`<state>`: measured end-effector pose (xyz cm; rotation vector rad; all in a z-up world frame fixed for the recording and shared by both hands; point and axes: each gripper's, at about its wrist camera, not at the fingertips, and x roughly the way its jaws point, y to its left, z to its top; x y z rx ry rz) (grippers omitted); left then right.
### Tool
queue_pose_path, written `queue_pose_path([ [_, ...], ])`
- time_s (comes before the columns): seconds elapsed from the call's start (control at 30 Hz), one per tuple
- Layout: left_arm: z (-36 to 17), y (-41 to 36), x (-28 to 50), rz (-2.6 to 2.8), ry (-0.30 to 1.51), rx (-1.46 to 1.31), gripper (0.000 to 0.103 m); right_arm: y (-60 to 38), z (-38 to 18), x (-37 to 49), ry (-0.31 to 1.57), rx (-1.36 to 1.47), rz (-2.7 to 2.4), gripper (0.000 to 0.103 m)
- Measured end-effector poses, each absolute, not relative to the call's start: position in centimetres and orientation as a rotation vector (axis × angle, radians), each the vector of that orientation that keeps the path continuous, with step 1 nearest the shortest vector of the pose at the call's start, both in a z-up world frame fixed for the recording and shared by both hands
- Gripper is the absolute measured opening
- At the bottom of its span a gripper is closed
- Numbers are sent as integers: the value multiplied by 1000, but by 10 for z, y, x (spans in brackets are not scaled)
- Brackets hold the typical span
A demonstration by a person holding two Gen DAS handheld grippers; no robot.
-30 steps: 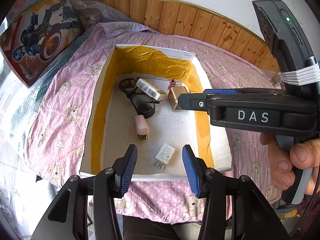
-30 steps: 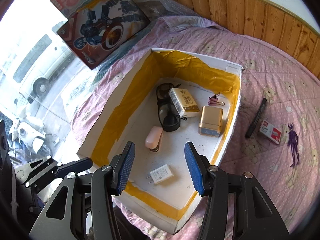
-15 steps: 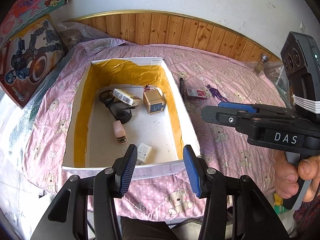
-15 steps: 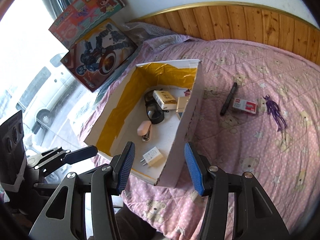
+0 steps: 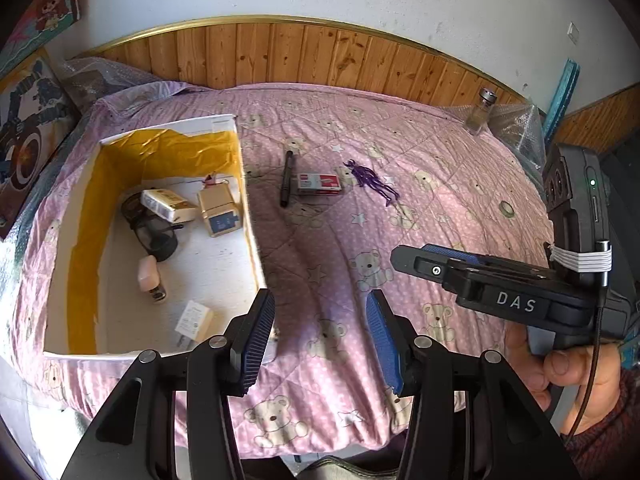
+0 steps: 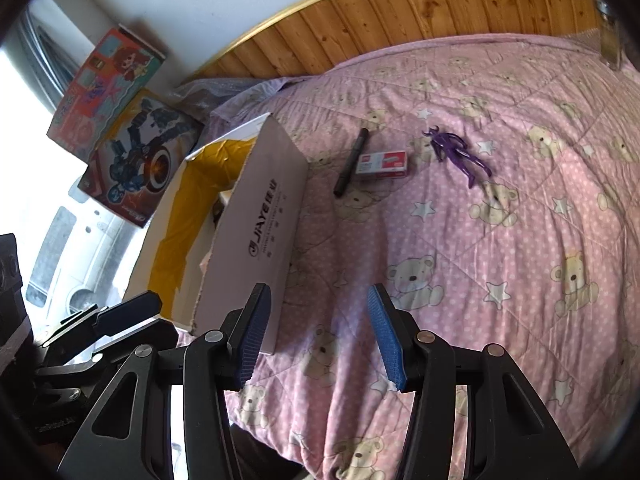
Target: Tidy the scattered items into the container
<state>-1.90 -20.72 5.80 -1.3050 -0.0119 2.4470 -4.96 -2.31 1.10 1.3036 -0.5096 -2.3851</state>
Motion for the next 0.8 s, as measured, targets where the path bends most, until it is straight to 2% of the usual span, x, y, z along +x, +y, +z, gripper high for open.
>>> queue_pose_path([
  [0.3, 39, -148, -77, 2375, -84, -1368, 50, 27, -15, -86, -560, 1356, -2437, 50],
  [0.43, 27, -128, -117, 2358, -133, -1406, 54, 43, -22, -114, -545, 1369, -2467, 50],
  [0.8, -37, -103, -225, 2362, -223, -1609, 54, 50, -53, -200, -336, 1428, -2506, 50],
])
